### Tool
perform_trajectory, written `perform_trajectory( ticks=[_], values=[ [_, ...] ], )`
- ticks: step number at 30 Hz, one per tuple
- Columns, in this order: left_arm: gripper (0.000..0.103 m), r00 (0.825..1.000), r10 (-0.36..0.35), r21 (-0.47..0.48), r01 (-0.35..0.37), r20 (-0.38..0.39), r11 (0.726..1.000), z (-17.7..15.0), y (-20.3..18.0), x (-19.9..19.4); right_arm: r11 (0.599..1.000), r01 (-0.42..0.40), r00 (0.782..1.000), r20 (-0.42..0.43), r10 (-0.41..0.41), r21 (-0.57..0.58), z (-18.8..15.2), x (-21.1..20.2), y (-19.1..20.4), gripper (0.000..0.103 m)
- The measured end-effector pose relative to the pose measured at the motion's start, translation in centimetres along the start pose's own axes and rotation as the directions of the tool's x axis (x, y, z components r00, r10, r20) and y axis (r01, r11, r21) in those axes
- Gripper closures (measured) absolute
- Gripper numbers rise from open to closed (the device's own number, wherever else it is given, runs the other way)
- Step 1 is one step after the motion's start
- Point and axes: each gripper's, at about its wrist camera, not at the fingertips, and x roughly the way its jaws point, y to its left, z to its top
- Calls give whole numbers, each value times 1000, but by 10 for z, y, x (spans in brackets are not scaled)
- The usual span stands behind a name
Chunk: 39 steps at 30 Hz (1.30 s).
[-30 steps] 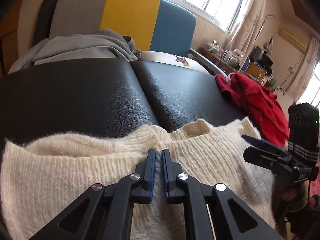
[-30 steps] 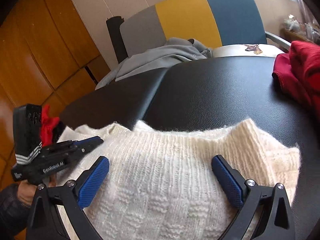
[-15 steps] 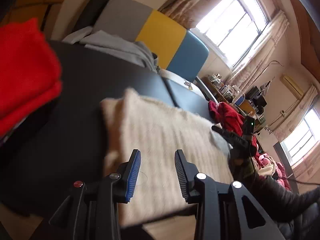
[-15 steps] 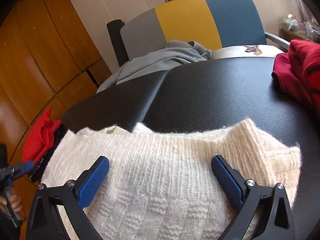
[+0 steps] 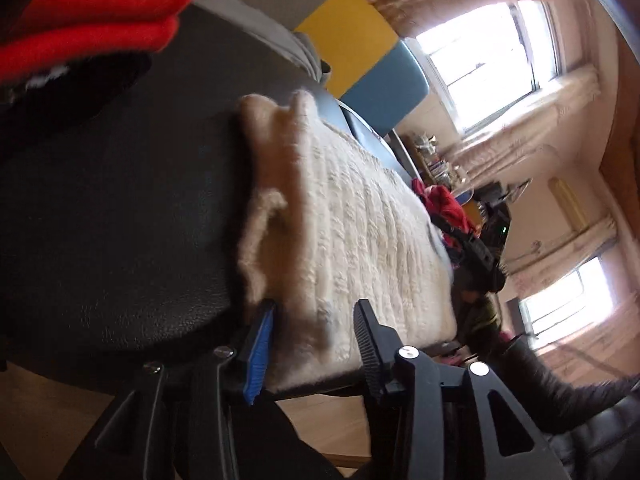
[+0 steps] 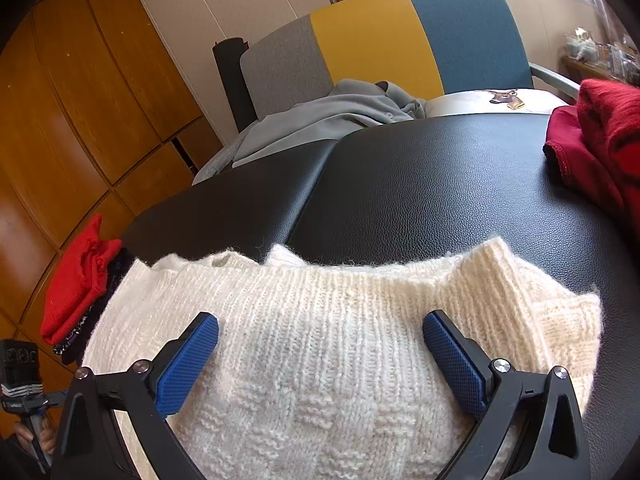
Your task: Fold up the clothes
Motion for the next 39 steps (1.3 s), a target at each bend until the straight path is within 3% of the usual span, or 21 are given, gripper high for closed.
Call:
perform_trajectory(
  ticks=[3, 7, 9, 10, 11, 15, 18, 19, 22, 26, 30, 33, 39],
  values=[
    [61, 999, 21, 48, -23, 40, 999, 3, -5, -11, 1000, 0, 1000, 1, 0, 0, 0, 0, 0, 0],
    [60, 999, 15, 102, -10, -51, 995, 6, -9, 7, 1000, -6, 1000, 5, 6, 4, 0, 0, -1, 0],
    [65, 996, -20, 112, 30, -92, 993, 8, -13, 17, 1000, -8, 1000, 7, 8, 6, -1, 0, -1, 0],
    [73, 994, -9, 129, 22, -105, 991, 7, -18, 20, 1000, -9, 1000, 7, 9, 6, -1, -1, -1, 0],
    [96, 994, 20, 152, -3, -110, 988, 7, -24, 19, 1000, -9, 1000, 7, 9, 7, -1, -1, -1, 0],
    [97, 995, 85, 172, -75, -55, 982, 2, -36, -7, 1000, -11, 1000, 7, 11, 8, 0, -1, -1, 0],
    [98, 974, 191, 130, -175, -120, 976, -12, -12, 8, 1000, -18, 1000, 11, 18, 13, 0, 0, -3, 0],
    [98, 982, 149, 87, -139, -115, 986, -15, -6, 9, 1000, -20, 1000, 11, 20, 13, 0, 0, -3, 0],
    [94, 994, 94, 9, -93, -61, 996, -18, 1, 4, 1000, -25, 1000, 12, 25, 14, 0, 0, -4, 0],
    [70, 988, 154, 70, -154, -3, 986, -4, -15, -9, 999, -28, 1000, 13, 28, 15, 0, 0, -4, 0],
    [51, 989, 142, 61, -144, 37, 988, 32, -13, -8, 999, -32, 999, 16, 32, 17, -1, -1, -4, 0],
    [47, 992, 122, 37, -123, 10, 992, 61, -4, 8, 999, -35, 999, 18, 35, 19, -1, -2, -3, 0],
    [44, 986, 141, 83, -134, -84, 987, 94, -1, 51, 998, -54, 998, 26, 53, 31, -1, -3, -6, 0]
  ],
)
